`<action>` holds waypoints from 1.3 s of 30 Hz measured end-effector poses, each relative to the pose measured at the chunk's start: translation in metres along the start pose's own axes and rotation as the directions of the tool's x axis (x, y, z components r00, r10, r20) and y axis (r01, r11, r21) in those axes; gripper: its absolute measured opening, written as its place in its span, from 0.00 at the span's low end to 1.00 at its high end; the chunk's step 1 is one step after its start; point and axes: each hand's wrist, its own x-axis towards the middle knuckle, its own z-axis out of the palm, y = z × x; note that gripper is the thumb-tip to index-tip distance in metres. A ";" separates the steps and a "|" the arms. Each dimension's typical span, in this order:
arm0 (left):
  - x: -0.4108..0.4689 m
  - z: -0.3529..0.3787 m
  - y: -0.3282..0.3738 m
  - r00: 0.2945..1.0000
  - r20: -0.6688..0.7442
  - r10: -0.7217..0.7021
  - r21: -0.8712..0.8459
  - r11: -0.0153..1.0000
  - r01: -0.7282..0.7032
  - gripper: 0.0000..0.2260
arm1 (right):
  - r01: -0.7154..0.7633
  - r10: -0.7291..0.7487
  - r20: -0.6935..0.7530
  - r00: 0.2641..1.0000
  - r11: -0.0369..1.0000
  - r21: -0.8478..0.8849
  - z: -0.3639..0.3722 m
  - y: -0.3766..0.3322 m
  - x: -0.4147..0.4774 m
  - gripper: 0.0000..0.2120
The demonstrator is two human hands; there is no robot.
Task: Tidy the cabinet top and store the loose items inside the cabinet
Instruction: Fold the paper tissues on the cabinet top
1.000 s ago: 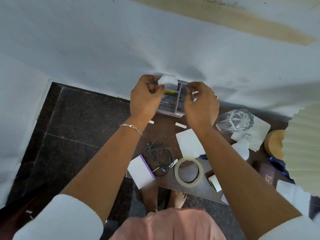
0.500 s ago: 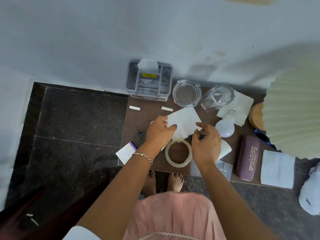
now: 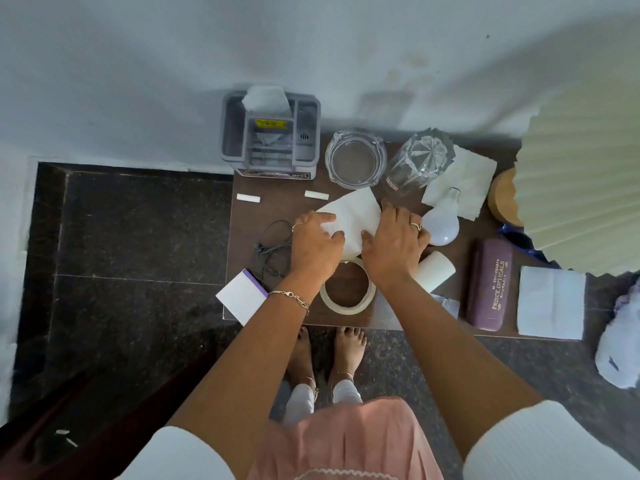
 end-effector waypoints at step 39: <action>-0.013 -0.036 0.009 0.982 0.177 -0.060 -0.740 0.650 0.173 0.15 | -0.137 0.047 0.131 0.990 0.198 0.971 -0.051 -0.034 -0.025 0.30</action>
